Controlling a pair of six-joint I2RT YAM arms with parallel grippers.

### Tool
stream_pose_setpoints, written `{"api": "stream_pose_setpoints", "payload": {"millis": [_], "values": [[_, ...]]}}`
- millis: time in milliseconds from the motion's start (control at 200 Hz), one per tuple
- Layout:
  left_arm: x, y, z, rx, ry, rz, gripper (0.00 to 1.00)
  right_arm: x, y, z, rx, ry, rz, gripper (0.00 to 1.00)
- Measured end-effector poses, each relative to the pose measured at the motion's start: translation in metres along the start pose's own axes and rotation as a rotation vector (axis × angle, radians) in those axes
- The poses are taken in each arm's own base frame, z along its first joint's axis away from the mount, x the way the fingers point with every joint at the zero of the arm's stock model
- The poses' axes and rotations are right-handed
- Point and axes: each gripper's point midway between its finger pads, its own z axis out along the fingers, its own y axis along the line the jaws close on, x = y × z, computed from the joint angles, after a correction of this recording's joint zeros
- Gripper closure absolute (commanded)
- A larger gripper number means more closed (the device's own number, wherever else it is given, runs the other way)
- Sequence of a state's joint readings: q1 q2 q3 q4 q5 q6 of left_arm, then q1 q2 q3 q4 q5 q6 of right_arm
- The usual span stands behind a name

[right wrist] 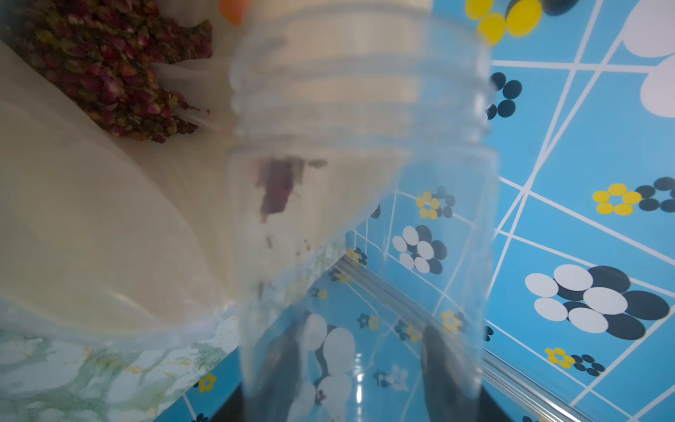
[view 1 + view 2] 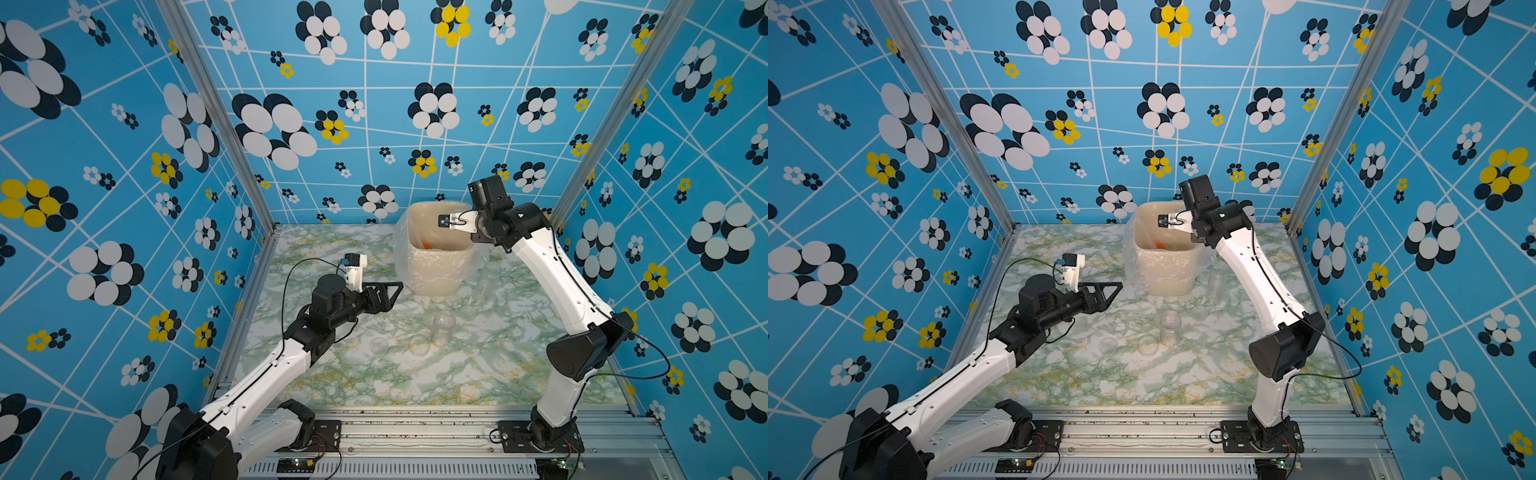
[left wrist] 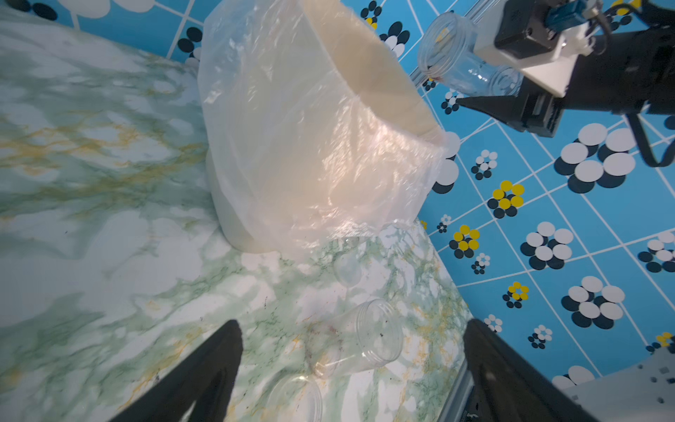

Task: Empty the moldy dried flower tea in the jars
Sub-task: Pour the moldy dried flower tea into the trash bin.

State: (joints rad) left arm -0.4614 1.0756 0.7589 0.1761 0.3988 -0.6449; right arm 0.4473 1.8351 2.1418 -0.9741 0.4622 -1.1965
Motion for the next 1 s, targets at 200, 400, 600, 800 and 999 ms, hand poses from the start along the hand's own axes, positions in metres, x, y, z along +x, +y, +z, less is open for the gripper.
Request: {"api": "stream_pose_setpoints", "payload": {"millis": [200, 400, 600, 800, 999], "values": [[-0.042, -0.022, 0.006, 0.056, 0.022, -0.001, 0.14, -0.003, 0.002, 0.003, -0.073, -0.122, 0.204, 1.0], [-0.081, -0.055, 0.012, 0.115, 0.059, 0.036, 0.17, -0.018, 0.005, -0.024, -0.138, -0.3, 0.358, 1.0], [-0.11, -0.086, 0.019, 0.202, 0.09, 0.057, 0.21, -0.035, 0.024, -0.065, -0.168, -0.537, 0.522, 1.0], [-0.125, -0.111, 0.031, 0.289, 0.175, 0.038, 0.3, -0.055, 0.062, -0.082, -0.225, -0.787, 0.684, 1.0], [-0.117, -0.138, 0.042, 0.28, 0.3, 0.099, 0.33, -0.071, 0.075, -0.091, -0.267, -0.957, 0.752, 1.0]]}}
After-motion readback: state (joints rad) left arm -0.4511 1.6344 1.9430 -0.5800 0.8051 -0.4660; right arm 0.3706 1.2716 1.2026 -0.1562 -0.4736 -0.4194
